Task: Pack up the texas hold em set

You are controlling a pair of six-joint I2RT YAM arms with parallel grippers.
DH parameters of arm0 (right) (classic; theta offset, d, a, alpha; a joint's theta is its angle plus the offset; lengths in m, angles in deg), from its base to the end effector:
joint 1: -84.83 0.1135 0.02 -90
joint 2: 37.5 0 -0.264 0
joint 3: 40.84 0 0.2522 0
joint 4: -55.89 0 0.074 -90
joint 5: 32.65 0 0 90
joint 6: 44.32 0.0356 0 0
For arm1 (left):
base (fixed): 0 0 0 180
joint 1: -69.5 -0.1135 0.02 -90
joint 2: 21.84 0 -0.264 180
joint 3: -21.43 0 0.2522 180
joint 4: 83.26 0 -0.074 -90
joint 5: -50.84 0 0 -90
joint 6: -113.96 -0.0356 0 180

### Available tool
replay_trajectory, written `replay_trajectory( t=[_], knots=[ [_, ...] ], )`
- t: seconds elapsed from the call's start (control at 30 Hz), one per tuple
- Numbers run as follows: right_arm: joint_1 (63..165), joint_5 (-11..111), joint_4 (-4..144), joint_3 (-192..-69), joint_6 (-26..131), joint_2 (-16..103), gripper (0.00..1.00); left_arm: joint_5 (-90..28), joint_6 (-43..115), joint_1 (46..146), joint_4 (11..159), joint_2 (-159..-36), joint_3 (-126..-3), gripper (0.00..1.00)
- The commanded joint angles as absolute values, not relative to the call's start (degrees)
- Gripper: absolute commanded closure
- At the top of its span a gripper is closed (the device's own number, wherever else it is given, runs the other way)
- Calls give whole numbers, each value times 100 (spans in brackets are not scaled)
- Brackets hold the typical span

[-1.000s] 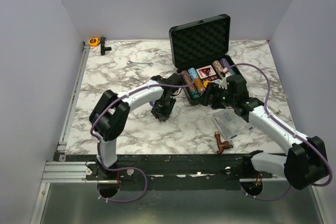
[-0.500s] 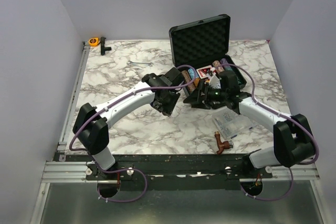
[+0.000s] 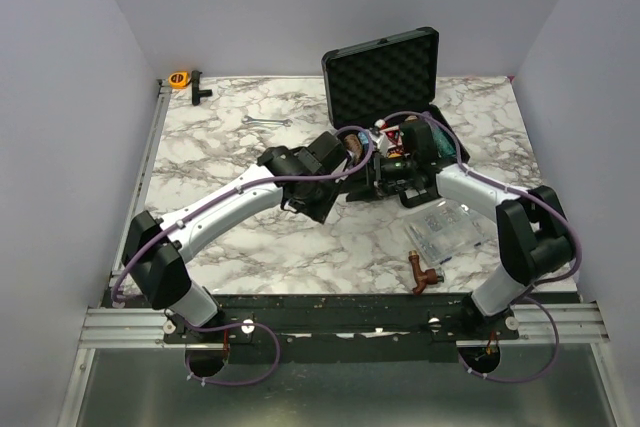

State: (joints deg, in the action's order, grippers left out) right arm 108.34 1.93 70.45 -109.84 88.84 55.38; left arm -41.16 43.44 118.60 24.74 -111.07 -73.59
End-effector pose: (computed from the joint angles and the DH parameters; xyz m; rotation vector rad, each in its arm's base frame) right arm 0.2979 0.1616 0.2165 -0.1878 2.4360 1.6678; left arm 0.2049 -0.2347 0.3027 0.6969 2.6756 -0.2882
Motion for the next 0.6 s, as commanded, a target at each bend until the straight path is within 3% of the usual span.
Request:
replay_trajectory(
  t=[0.0, 0.33, 0.57],
  knots=[
    [11119, -356, 7220, -11287, 8728, 5815, 33, -4198, 4138, 11907, 2662, -10843, -7155, 100],
    [11761, -412, 7150, -11516, 8750, 6190, 35, -4212, 3989, 11907, 2838, -10691, -6918, 100],
    [12009, -515, 7162, -11524, 8723, 6363, 42, -4223, 3899, 11902, 2927, -10708, -6807, 100]
  ],
)
